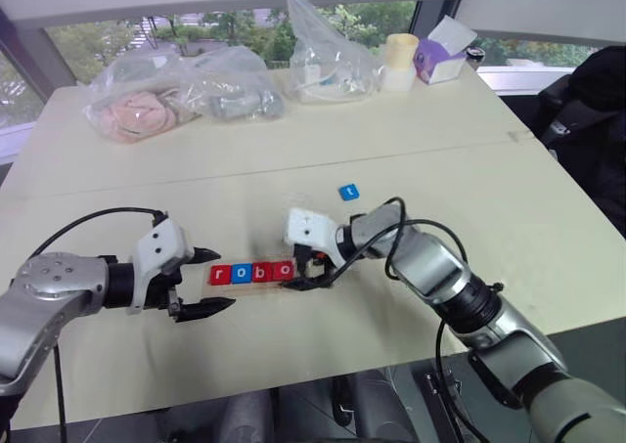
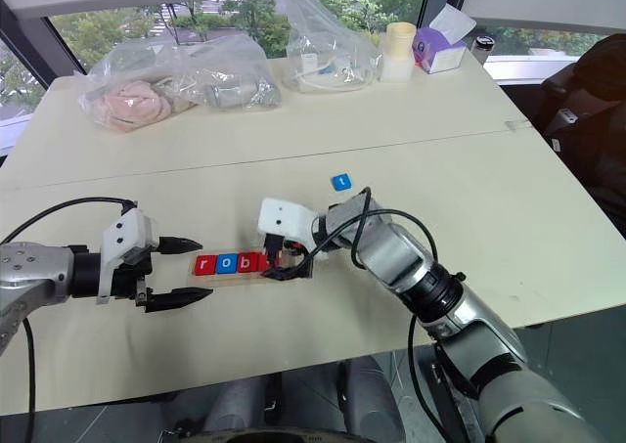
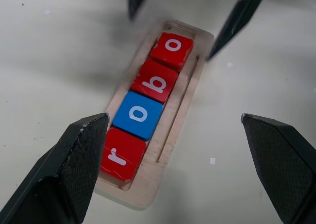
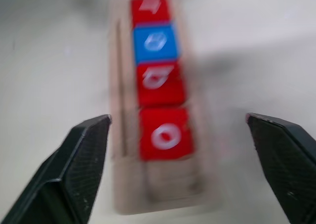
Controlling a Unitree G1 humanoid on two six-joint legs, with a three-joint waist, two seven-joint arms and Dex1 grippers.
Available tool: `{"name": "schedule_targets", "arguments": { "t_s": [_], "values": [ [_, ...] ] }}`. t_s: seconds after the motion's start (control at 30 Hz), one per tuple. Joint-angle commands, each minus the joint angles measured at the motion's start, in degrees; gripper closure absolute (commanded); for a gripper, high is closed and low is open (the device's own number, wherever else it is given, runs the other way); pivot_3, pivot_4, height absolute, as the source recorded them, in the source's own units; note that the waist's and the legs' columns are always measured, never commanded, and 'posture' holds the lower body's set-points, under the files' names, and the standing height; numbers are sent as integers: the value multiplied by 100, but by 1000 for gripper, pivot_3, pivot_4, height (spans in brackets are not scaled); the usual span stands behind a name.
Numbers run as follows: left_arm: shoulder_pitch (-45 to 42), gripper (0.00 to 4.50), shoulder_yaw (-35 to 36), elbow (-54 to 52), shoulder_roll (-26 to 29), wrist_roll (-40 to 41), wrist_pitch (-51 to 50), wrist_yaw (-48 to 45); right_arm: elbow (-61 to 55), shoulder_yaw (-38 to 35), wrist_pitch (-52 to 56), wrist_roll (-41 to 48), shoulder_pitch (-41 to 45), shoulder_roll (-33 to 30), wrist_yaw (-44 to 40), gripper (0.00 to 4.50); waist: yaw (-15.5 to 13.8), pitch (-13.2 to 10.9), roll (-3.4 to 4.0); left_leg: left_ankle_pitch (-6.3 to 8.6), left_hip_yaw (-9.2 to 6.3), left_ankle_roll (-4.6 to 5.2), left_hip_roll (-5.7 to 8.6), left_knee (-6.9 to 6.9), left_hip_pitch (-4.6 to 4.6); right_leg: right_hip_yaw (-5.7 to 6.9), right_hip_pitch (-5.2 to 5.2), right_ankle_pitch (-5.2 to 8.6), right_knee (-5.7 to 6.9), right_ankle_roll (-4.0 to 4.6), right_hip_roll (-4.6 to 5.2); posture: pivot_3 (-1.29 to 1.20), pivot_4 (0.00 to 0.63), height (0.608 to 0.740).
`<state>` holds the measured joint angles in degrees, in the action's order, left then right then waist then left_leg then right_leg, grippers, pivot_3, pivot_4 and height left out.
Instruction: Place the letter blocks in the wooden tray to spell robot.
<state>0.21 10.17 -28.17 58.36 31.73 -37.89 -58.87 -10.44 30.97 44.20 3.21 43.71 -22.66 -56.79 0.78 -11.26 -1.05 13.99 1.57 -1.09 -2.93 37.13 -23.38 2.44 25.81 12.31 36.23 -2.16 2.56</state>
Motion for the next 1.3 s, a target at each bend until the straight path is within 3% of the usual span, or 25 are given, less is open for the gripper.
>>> {"name": "schedule_targets", "arguments": {
  "t_s": [0.03,0.5,1.3],
  "values": [
    [-35,0,41,-40,-10,-27,96,3,-430,-51,-142,86,-81,-122,-51,59,0,0,0,0,0,0,0,0,0,0,0,0,0,0,0,0,150,740],
    [-110,0,-36,-49,-102,-76,74,123,42,325,-740,-360,-297,-33,239,59,2,0,-1,0,0,0,0,1,1,0,-1,0,0,0,0,0,150,740],
    [-180,0,-282,-15,-393,-312,195,384,514,262,-1606,-988,-221,117,453,59,0,1,-2,0,1,0,0,2,0,0,-1,-1,0,1,0,0,150,740]
  ]
}}
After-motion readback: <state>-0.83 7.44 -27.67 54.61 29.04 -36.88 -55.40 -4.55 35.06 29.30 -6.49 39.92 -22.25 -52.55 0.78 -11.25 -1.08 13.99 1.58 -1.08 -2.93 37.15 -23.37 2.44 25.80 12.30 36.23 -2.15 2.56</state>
